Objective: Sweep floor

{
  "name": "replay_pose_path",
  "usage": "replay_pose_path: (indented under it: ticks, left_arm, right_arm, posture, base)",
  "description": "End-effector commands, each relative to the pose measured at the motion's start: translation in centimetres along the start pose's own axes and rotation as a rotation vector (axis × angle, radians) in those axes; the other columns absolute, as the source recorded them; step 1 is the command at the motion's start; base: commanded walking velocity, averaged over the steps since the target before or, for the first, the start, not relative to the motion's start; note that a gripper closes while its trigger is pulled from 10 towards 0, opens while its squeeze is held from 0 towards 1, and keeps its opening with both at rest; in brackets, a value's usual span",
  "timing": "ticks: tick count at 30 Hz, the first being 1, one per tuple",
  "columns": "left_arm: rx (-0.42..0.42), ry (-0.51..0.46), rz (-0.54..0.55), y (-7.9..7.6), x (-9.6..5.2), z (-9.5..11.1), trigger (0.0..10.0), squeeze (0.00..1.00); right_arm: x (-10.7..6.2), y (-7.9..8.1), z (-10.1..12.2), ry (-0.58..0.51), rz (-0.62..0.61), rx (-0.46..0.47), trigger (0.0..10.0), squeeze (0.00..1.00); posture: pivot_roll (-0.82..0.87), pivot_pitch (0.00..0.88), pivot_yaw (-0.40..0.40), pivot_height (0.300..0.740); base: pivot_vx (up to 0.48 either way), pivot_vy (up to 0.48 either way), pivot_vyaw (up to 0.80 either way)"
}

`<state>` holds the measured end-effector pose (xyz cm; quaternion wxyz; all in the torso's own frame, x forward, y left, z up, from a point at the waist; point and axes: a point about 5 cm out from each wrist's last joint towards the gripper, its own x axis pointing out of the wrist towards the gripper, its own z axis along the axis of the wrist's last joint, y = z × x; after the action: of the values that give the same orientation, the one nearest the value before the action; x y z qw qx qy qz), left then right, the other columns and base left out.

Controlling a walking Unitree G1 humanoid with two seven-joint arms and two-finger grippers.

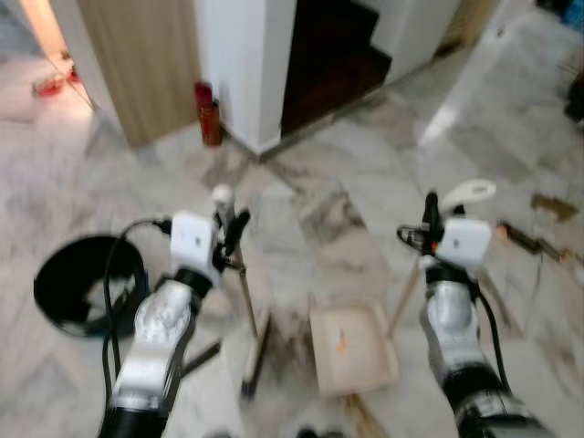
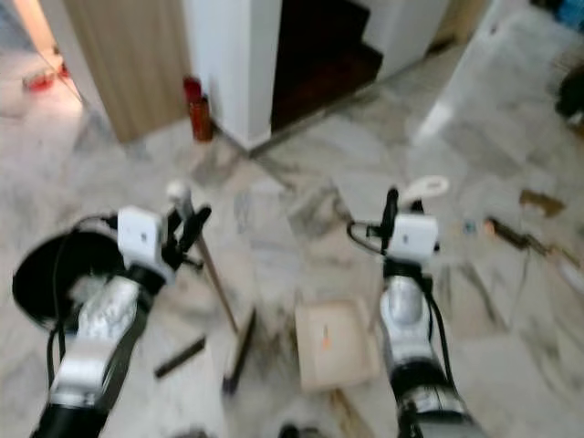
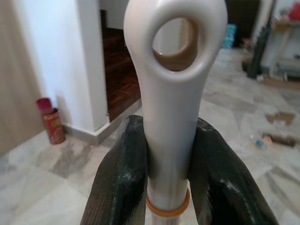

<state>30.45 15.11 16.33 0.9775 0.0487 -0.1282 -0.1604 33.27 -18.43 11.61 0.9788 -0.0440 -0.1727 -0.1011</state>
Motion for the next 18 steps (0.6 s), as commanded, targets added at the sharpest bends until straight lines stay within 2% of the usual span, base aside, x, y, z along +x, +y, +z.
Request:
replay_pose_path:
  ticks: [1, 9, 15, 18]
  left_arm:
    - [0.028, -0.054, -0.033, -0.2, 0.9, 1.0, 10.0, 0.0]
    - [0.044, -0.049, -0.021, 0.3, 1.8, 0.6, 10.0, 0.0]
    - [0.028, -0.041, 0.036, 1.0, 1.6, -0.3, 10.0, 0.0]
    - [0.016, -0.031, 0.107, 2.0, 1.5, -0.9, 10.0, 0.0]
  right_arm:
    - [-0.3, -0.7, 0.1, -0.023, -0.058, 0.019, 10.0, 0.0]
    - [-1.4, -0.2, -0.5, 0.0, -0.073, 0.022, 10.0, 0.0]
    - [-1.5, -0.2, -1.1, 0.058, -0.077, 0.01, 10.0, 0.0]
    - [-1.3, -0.2, -1.0, 0.055, -0.074, 0.026, 10.0, 0.0]
  posture:
    - [0.25, 0.048, 0.018, 0.74]
    - [0.22, 0.015, 0.024, 0.74]
    - [0.22, 0.001, -0.013, 0.74]
    - [0.21, 0.008, -0.026, 0.74]
  base:
    - [0.0, 0.0, -0.8]
    - [0.0, 0.0, -0.76]
    - [0.0, 0.0, 0.0]
    - [0.0, 0.0, 0.0]
